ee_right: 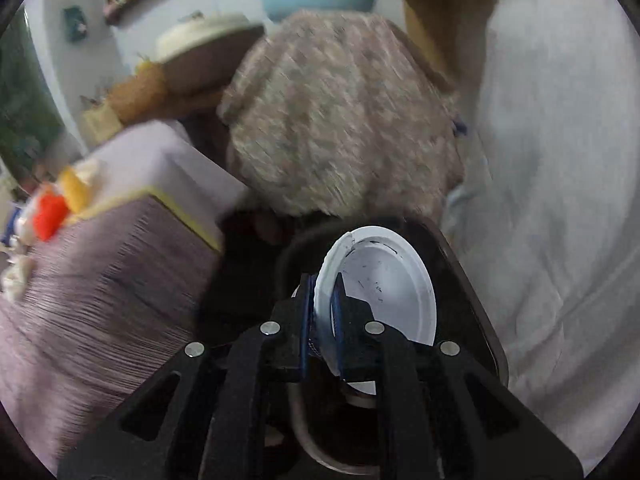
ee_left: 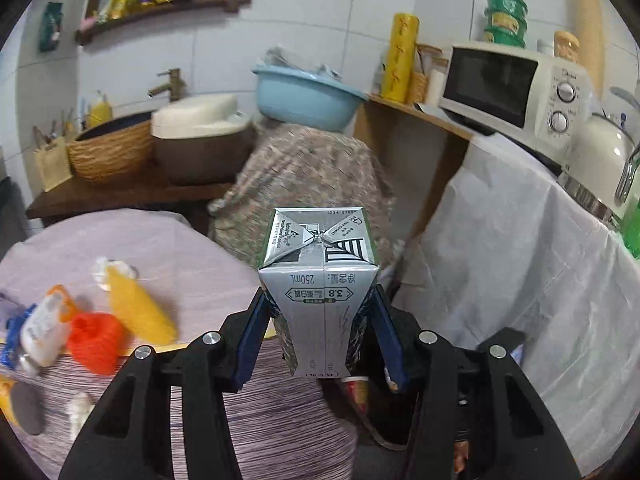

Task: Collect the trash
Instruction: 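Drop yogurt cup into bin with right tool while left tool drops carton in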

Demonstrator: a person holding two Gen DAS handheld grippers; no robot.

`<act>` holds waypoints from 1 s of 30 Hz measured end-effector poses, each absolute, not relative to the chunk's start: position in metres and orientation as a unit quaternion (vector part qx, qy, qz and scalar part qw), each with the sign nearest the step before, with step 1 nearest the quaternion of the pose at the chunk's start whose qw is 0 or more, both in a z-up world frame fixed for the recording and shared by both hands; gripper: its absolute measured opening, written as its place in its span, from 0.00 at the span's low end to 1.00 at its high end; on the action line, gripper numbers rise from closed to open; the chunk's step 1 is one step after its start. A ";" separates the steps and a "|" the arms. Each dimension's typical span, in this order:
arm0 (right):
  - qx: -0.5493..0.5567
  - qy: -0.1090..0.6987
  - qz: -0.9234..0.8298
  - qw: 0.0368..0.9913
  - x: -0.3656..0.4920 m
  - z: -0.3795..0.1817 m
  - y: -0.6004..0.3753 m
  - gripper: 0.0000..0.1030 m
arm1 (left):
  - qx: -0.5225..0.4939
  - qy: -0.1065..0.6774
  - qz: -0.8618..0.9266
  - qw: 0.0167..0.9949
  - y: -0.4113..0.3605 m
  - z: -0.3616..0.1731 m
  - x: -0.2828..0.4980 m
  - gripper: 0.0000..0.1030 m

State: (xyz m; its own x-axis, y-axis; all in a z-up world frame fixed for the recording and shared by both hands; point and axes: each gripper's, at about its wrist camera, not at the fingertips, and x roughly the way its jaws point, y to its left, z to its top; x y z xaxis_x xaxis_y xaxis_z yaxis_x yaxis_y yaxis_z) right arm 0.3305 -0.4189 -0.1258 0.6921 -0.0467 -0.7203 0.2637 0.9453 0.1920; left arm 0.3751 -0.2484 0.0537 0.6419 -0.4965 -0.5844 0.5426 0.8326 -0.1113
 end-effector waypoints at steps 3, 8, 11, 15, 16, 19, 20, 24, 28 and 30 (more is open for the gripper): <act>0.149 0.414 -0.106 0.892 0.334 -0.159 -0.434 0.19 | 0.052 0.325 -0.293 0.898 -0.274 0.037 0.380 0.49; 0.149 0.412 -0.130 0.889 0.324 -0.168 -0.442 0.76 | 0.075 0.335 -0.298 0.891 -0.302 0.018 0.384 0.49; 0.137 0.409 -0.136 0.892 0.315 -0.160 -0.441 0.76 | 0.076 0.345 -0.300 0.886 -0.317 0.013 0.389 0.49; 0.134 0.390 -0.142 0.900 0.294 -0.143 -0.436 0.77 | 0.093 0.349 -0.310 0.879 -0.343 0.006 0.391 0.49; 0.130 0.386 -0.147 0.901 0.285 -0.138 -0.434 0.78 | 0.096 0.352 -0.313 0.877 -0.350 0.003 0.391 0.49; 0.122 0.373 -0.162 0.905 0.255 -0.126 -0.429 0.78 | 0.103 0.365 -0.324 0.867 -0.370 -0.005 0.392 0.49; 0.122 0.369 -0.164 0.907 0.249 -0.123 -0.427 0.79 | 0.104 0.370 -0.326 0.864 -0.376 -0.007 0.391 0.49; 0.136 0.352 -0.173 0.910 0.209 -0.109 -0.422 0.81 | 0.118 0.381 -0.342 0.851 -0.401 -0.021 0.384 0.50; 0.145 0.344 -0.179 0.910 0.176 -0.102 -0.417 0.83 | 0.136 0.400 -0.345 0.838 -0.418 -0.038 0.380 0.58; 0.141 0.344 -0.184 0.910 0.168 -0.100 -0.414 0.83 | 0.143 0.399 -0.340 0.840 -0.419 -0.041 0.377 0.74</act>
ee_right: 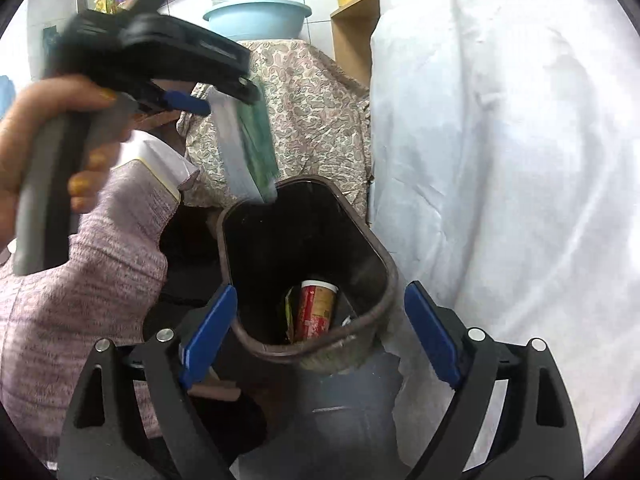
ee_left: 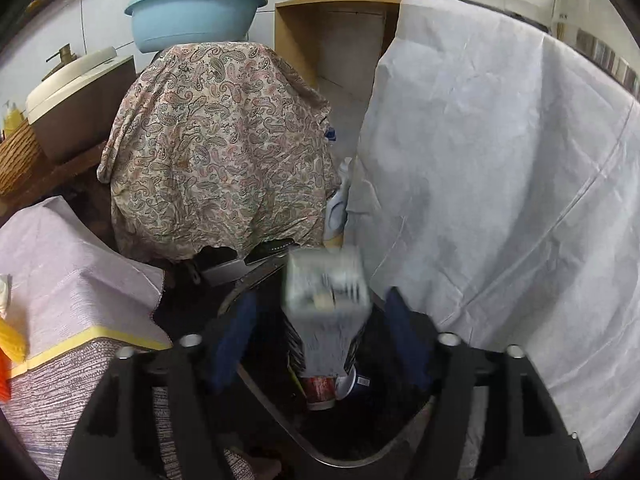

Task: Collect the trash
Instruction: 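Drop yogurt cup into bin with right tool while left tool drops carton in, then move both tools back over the table toward the tissue and yellow can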

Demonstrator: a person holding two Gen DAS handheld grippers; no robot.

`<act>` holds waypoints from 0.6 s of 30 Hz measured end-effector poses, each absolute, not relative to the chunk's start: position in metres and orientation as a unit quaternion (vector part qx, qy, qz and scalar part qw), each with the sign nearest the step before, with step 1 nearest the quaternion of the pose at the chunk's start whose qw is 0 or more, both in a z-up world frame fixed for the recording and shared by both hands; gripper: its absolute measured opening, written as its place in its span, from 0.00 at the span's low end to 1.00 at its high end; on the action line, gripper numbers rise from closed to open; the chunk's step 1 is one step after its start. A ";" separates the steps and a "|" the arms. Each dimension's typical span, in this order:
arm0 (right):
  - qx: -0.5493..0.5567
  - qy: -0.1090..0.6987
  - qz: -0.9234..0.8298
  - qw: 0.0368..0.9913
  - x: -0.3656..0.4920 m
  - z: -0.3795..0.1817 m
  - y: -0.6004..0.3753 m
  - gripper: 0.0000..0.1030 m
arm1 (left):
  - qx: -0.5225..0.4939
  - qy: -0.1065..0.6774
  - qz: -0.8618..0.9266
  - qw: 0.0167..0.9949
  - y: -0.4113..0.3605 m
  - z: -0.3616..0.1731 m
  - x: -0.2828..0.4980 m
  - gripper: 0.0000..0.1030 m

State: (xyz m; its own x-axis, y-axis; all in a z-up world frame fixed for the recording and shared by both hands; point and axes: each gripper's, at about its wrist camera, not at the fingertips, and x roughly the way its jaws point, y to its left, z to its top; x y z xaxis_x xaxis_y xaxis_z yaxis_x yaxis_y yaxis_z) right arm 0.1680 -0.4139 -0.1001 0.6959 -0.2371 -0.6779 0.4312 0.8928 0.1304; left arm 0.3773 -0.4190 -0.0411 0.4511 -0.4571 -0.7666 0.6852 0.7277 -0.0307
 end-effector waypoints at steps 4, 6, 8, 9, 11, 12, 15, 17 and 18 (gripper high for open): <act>0.136 0.349 -0.183 0.909 0.162 -0.098 -0.410 0.84 | 0.138 0.385 -0.346 0.844 -0.409 -0.034 0.368 0.85; 0.137 0.347 -0.184 0.909 0.159 -0.096 -0.410 0.84 | 0.135 0.375 -0.349 0.848 -0.398 -0.025 0.365 0.88; 0.143 0.344 -0.183 0.910 0.158 -0.094 -0.410 0.84 | 0.125 0.364 -0.345 0.856 -0.384 -0.016 0.363 0.93; 0.145 0.342 -0.181 0.911 0.159 -0.091 -0.409 0.84 | 0.117 0.359 -0.341 0.861 -0.372 -0.011 0.361 0.93; 0.144 0.338 -0.180 0.913 0.158 -0.087 -0.406 0.84 | 0.110 0.349 -0.338 0.867 -0.346 -0.002 0.355 0.93; 0.143 0.333 -0.176 0.915 0.159 -0.082 -0.403 0.84 | 0.111 0.341 -0.334 0.872 -0.332 0.003 0.350 0.94; 0.137 0.325 -0.164 0.921 0.164 -0.073 -0.392 0.85 | 0.115 0.315 -0.320 0.886 -0.289 0.016 0.335 0.95; 0.132 0.318 -0.145 0.928 0.170 -0.063 -0.380 0.85 | 0.109 0.293 -0.307 0.899 -0.245 0.027 0.325 0.95; 0.126 0.313 -0.134 0.932 0.174 -0.056 -0.371 0.85 | 0.107 0.286 -0.301 0.903 -0.231 0.030 0.322 0.95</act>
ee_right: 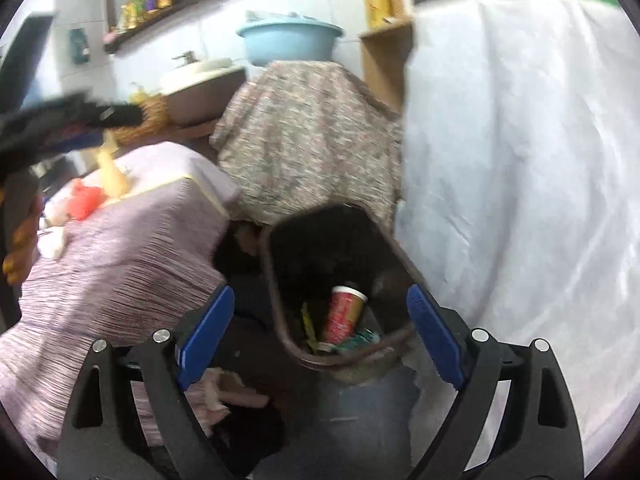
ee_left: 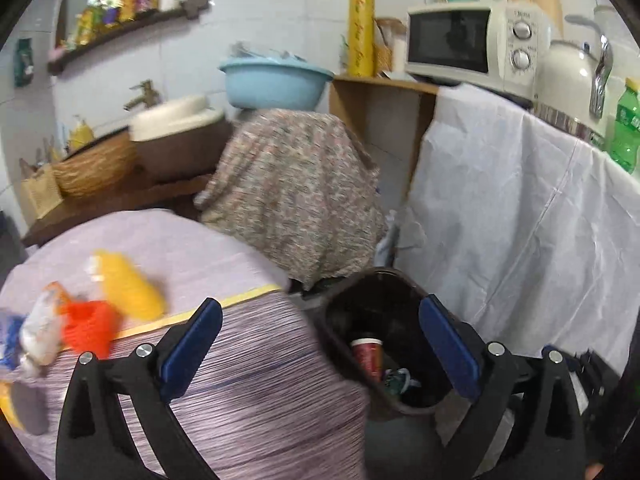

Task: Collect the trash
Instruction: 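Move both tools back over the table toward the tissue and yellow can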

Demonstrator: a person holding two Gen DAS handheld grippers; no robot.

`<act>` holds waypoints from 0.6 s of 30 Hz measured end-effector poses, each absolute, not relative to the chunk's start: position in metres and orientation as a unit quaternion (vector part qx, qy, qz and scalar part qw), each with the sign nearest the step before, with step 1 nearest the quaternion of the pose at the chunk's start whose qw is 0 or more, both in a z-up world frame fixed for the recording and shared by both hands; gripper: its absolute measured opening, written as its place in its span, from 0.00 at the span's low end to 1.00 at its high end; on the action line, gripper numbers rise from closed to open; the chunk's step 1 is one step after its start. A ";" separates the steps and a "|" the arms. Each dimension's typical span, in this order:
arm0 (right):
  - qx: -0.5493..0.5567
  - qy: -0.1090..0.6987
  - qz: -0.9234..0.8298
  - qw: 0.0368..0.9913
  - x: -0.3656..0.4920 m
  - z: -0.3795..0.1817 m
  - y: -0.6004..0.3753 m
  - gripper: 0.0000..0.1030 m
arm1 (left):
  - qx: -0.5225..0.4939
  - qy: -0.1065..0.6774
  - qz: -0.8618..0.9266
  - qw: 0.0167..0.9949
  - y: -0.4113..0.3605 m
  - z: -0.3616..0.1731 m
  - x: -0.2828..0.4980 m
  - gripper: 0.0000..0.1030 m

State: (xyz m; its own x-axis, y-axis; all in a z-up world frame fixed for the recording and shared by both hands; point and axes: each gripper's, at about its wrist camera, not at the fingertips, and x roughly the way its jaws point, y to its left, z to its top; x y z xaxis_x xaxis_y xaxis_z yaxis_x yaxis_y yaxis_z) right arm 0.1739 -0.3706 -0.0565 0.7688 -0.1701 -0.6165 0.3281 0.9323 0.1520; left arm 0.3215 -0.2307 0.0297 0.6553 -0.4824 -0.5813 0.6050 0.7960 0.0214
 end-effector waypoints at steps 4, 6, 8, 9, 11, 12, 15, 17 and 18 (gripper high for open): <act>0.110 0.303 -0.092 0.942 0.190 -0.040 -0.337 0.88 | 0.089 0.265 -0.242 0.929 -0.148 0.042 0.314 0.95; 0.105 0.302 -0.065 0.945 0.200 -0.033 -0.318 0.88 | 0.084 0.262 -0.205 0.939 -0.108 0.043 0.314 0.95; 0.104 0.309 -0.019 0.945 0.217 -0.027 -0.292 0.88 | 0.090 0.265 -0.158 0.947 -0.072 0.042 0.315 0.95; 0.105 0.311 0.000 0.945 0.223 -0.025 -0.281 0.88 | 0.090 0.267 -0.142 0.949 -0.059 0.041 0.317 0.95; 0.109 0.315 0.042 0.942 0.238 -0.020 -0.256 0.89 | 0.082 0.275 -0.104 0.952 -0.027 0.039 0.322 0.95; 0.112 0.320 0.067 0.938 0.246 -0.018 -0.242 0.89 | 0.075 0.283 -0.077 0.953 -0.007 0.038 0.327 0.95; 0.106 0.338 0.130 0.926 0.271 -0.014 -0.195 0.90 | 0.046 0.303 -0.022 0.951 0.041 0.032 0.342 0.95; 0.088 0.348 0.156 0.920 0.284 -0.012 -0.167 0.90 | 0.035 0.320 -0.004 0.947 0.064 0.029 0.352 0.95; 0.076 0.353 0.169 0.917 0.290 -0.010 -0.152 0.90 | 0.029 0.334 0.002 0.942 0.076 0.025 0.357 0.95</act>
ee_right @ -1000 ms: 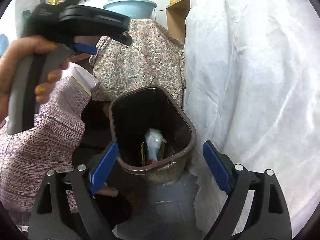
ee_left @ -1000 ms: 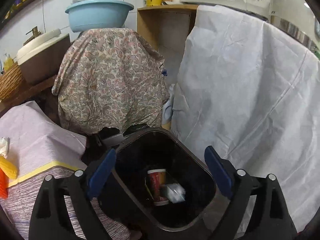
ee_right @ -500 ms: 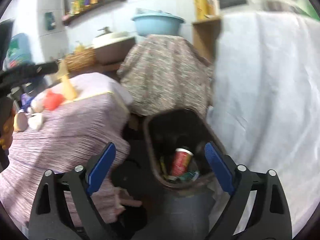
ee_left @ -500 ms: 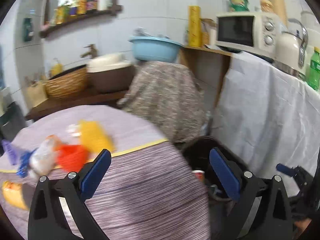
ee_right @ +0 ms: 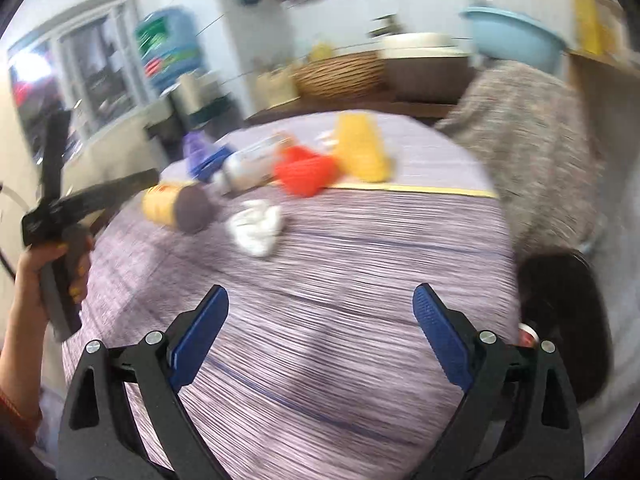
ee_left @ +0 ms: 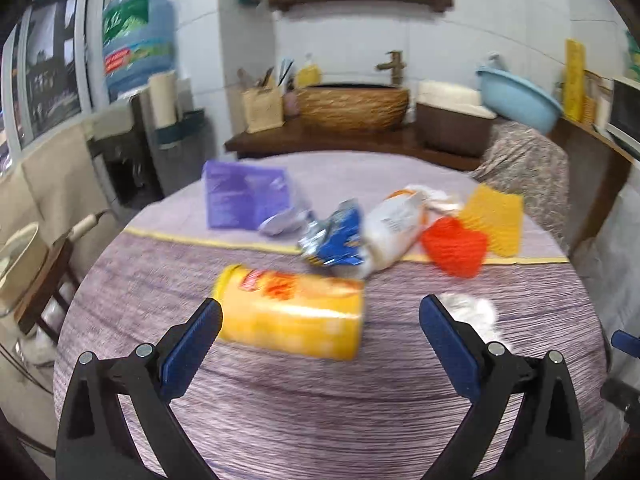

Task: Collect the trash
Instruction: 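Move both tools back over the table toward the tissue and yellow can, then grasp white tissue with right tool while left tool grasps yellow Lay's can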

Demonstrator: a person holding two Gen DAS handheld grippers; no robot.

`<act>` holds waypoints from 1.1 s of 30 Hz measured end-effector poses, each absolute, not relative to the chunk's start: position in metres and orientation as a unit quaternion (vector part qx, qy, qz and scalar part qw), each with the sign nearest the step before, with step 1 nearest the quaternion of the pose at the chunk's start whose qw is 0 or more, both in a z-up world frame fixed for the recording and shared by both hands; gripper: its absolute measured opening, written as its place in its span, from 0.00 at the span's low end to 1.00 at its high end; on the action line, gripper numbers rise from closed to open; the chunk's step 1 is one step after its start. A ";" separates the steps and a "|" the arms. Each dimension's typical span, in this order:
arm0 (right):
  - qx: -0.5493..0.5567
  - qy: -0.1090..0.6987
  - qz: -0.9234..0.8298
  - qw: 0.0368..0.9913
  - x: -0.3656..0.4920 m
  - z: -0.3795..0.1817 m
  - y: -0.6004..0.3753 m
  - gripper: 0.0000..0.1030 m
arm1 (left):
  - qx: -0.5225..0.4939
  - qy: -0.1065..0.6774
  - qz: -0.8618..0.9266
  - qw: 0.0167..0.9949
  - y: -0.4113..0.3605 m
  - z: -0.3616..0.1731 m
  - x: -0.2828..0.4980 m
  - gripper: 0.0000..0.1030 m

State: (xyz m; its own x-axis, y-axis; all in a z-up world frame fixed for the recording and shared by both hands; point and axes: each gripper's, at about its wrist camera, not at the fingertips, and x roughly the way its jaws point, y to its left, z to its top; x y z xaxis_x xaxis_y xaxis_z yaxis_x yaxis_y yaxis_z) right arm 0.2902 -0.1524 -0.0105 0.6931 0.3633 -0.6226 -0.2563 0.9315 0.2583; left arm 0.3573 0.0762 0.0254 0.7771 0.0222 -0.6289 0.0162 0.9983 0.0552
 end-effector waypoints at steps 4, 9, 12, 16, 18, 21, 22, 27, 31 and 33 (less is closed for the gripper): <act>0.052 0.370 0.206 0.905 0.308 -0.010 -0.115 0.90 | -0.011 0.360 0.008 0.933 0.111 0.019 0.367 0.95; 0.027 0.397 0.220 0.891 0.334 -0.020 -0.086 0.90 | -0.055 0.371 -0.011 0.927 0.125 0.014 0.371 0.95; 0.023 0.417 0.220 0.882 0.350 -0.029 -0.078 0.90 | -0.053 0.375 -0.019 0.925 0.121 0.010 0.376 0.95; 0.030 0.434 0.219 0.873 0.370 -0.036 -0.072 0.90 | -0.055 0.384 -0.016 0.921 0.123 0.008 0.380 0.95; 0.029 0.443 0.214 0.870 0.384 -0.037 -0.066 0.90 | -0.074 0.386 -0.016 0.919 0.125 0.008 0.383 0.95; 0.023 0.456 0.214 0.864 0.400 -0.040 -0.055 0.90 | -0.077 0.382 -0.011 0.921 0.121 0.010 0.388 0.95; 0.015 0.460 0.211 0.862 0.405 -0.041 -0.050 0.89 | -0.072 0.381 -0.013 0.922 0.118 0.011 0.389 0.95; -0.023 0.461 0.196 0.865 0.413 -0.046 -0.036 0.86 | 0.007 0.373 -0.019 0.928 0.099 0.019 0.393 0.95; -0.028 0.464 0.196 0.863 0.419 -0.049 -0.033 0.78 | 0.017 0.379 -0.017 0.925 0.099 0.025 0.384 0.95; -0.044 0.460 0.191 0.866 0.422 -0.051 -0.029 0.72 | -0.013 0.392 -0.022 0.919 0.101 0.023 0.380 0.95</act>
